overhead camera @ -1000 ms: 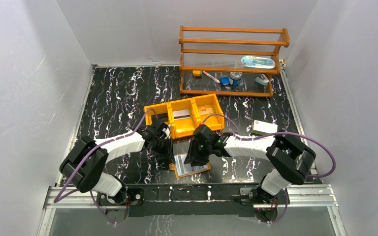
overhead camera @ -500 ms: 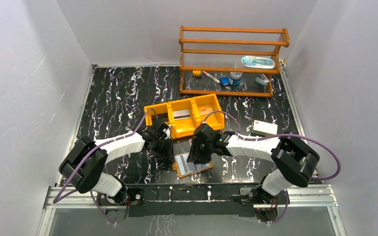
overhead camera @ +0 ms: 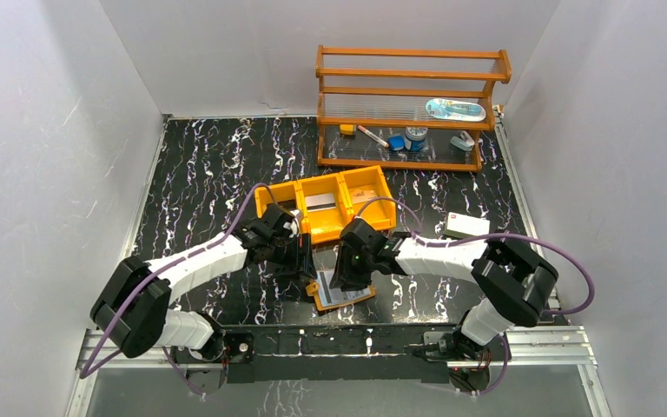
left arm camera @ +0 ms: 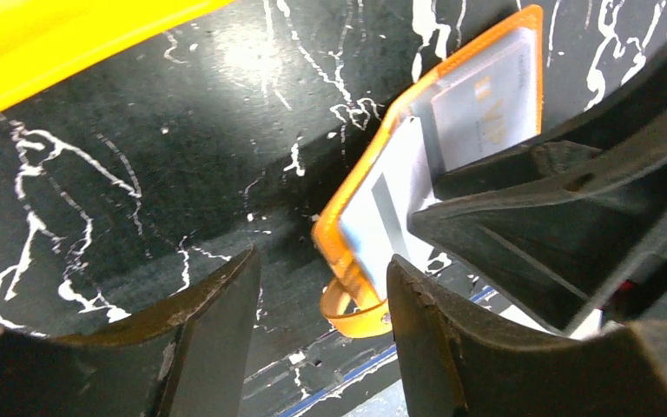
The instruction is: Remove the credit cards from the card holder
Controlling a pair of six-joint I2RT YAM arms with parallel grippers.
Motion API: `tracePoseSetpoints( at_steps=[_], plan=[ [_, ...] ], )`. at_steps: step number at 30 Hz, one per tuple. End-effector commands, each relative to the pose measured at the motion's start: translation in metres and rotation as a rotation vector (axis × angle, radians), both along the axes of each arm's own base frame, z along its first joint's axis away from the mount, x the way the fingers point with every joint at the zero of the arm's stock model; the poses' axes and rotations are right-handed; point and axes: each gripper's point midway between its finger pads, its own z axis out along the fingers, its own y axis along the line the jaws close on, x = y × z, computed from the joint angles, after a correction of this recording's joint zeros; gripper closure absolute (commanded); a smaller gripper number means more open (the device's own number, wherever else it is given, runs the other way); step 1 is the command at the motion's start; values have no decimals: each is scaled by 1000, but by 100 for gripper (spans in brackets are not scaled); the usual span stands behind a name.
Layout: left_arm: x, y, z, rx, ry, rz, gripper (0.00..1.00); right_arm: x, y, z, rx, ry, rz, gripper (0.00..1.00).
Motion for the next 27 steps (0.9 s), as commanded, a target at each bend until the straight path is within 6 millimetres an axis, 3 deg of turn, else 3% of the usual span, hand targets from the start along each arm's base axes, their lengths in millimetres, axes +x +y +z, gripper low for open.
tracePoseSetpoints(
  at_steps=[1, 5, 12, 17, 27],
  plan=[
    [-2, -15, 9, -61, 14, -71, 46, -7, 0, -11, 9, 36, -1, 55],
    [-9, -16, 0, -51, 53, -98, 49, -7, -3, -15, -6, 43, -15, 59],
    [-24, -6, -30, 39, 122, -109, 70, -10, 2, -13, 40, 60, -18, 58],
    [-27, 0, -42, 87, 137, -105, 74, -11, 7, -10, 102, 74, -26, 59],
    [-30, 7, -52, 137, 149, -96, 79, -6, 9, 9, 282, 68, -40, 82]
  ],
)
